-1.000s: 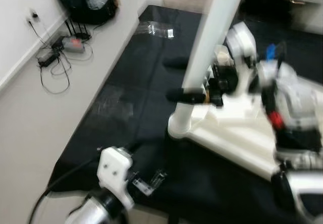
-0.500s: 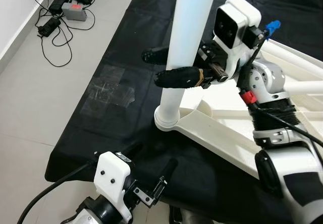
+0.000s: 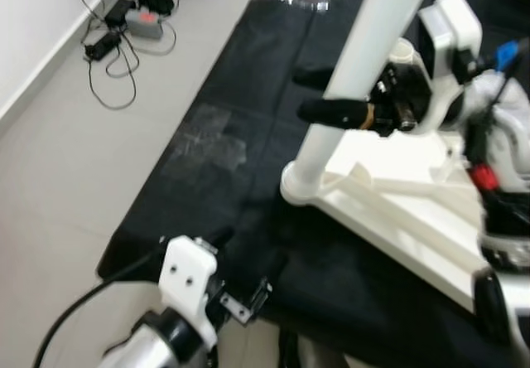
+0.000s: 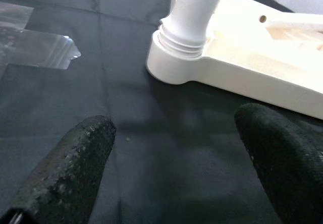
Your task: Building children table
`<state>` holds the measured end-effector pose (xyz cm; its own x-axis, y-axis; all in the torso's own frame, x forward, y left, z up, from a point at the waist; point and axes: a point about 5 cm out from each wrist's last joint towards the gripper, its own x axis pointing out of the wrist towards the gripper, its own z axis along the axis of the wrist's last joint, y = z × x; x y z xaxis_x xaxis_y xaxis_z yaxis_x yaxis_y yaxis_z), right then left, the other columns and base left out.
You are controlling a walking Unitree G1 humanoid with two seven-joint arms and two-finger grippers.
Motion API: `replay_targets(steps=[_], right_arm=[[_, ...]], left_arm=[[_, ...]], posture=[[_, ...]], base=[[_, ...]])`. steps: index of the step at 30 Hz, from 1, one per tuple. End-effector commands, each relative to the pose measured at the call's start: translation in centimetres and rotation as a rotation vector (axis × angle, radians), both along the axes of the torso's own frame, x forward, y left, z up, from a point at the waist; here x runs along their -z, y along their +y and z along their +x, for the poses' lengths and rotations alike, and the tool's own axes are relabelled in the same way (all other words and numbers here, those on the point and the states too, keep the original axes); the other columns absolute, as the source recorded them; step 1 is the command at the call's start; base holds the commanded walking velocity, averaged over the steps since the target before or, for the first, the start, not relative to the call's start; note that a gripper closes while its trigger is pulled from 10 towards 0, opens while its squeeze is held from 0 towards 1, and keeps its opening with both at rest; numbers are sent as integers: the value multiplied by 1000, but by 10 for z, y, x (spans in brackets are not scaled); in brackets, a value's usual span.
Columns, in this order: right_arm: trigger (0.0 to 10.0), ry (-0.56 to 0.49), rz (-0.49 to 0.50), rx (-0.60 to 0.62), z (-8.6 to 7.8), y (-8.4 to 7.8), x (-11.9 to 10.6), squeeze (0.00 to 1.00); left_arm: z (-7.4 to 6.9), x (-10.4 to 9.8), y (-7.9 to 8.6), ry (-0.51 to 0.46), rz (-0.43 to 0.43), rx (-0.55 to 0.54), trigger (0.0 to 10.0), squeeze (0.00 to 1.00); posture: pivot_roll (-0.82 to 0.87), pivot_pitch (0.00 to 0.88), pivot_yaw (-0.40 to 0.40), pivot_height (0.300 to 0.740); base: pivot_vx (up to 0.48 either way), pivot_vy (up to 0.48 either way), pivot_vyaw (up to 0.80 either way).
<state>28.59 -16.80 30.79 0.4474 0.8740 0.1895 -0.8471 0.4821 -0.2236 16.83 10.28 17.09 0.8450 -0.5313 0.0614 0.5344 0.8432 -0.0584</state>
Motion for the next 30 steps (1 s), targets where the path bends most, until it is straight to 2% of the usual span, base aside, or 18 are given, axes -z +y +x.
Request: replay_targets(steps=[1,3,4,5,6,8,11,13,17,18,19,22,23,25,26,27,29,30], right_arm=[[0,281,-81,581,1,-15,73,0],[0,281,-81,581,1,-15,73,0],[0,381,-37,825,-7,-12,109,0],[0,381,-37,825,-7,-12,109,0],[0,400,9,917,11,15,134,0],[0,437,45,873,33,35,143,0],[0,465,47,870,39,41,147,0],[0,491,55,872,46,54,149,0],[0,506,65,881,44,66,139,0],[1412,509,52,870,40,68,138,0],[10000,508,40,840,36,73,138,0],[10000,488,17,781,28,75,141,0],[10000,453,7,742,26,73,142,976],[10000,453,7,742,26,73,142,976],[10000,413,-6,682,27,72,143,976],[10000,413,-6,682,27,72,143,976],[10000,331,39,431,30,50,128,1000],[10000,331,39,431,30,50,128,1000]], left_arm=[[11,12,-1,16,-6,7,10000,0],[11,12,-1,16,-6,7,10000,0],[23,21,-4,12,3,8,10000,0],[23,21,-4,12,3,8,10000,0],[45,33,-8,0,28,5,10000,0],[55,38,-7,-7,46,-14,10000,0],[58,40,-6,-8,49,-28,10000,0],[66,44,0,-13,48,-69,10000,0],[74,45,0,-24,43,-74,10000,0],[74,44,-1,-27,42,-67,10000,0],[75,45,-2,-35,38,-59,10000,0],[75,46,-3,-41,30,-50,10000,0],[74,46,-3,-43,27,-47,10000,0],[74,46,-3,-43,27,-47,10000,0],[73,46,-4,-47,24,-45,10000,0],[73,46,-4,-47,24,-45,10000,0],[62,41,-4,-57,10,-37,10000,0],[62,41,-4,-57,10,-37,10000,0]], posture=[[-35,167,-139,740],[-35,167,-139,740],[-32,108,-149,740],[-32,108,-149,740],[16,26,-174,740],[40,0,-176,740],[40,0,-176,740],[43,0,-172,740],[26,0,-161,740],[25,0,-161,740],[19,0,-157,740],[8,0,-149,740],[8,0,-144,740],[8,0,-144,740],[10,0,-143,740],[10,0,-143,740],[12,44,-134,740],[12,44,-134,740]], base=[[0,0,0],[0,0,0],[0,0,0],[0,0,0],[0,0,0],[0,0,0],[0,0,0],[0,0,0],[0,0,0],[0,0,0],[0,0,0],[0,0,0],[0,0,0],[0,0,0],[0,0,0],[0,0,0],[0,0,0],[0,0,0]])
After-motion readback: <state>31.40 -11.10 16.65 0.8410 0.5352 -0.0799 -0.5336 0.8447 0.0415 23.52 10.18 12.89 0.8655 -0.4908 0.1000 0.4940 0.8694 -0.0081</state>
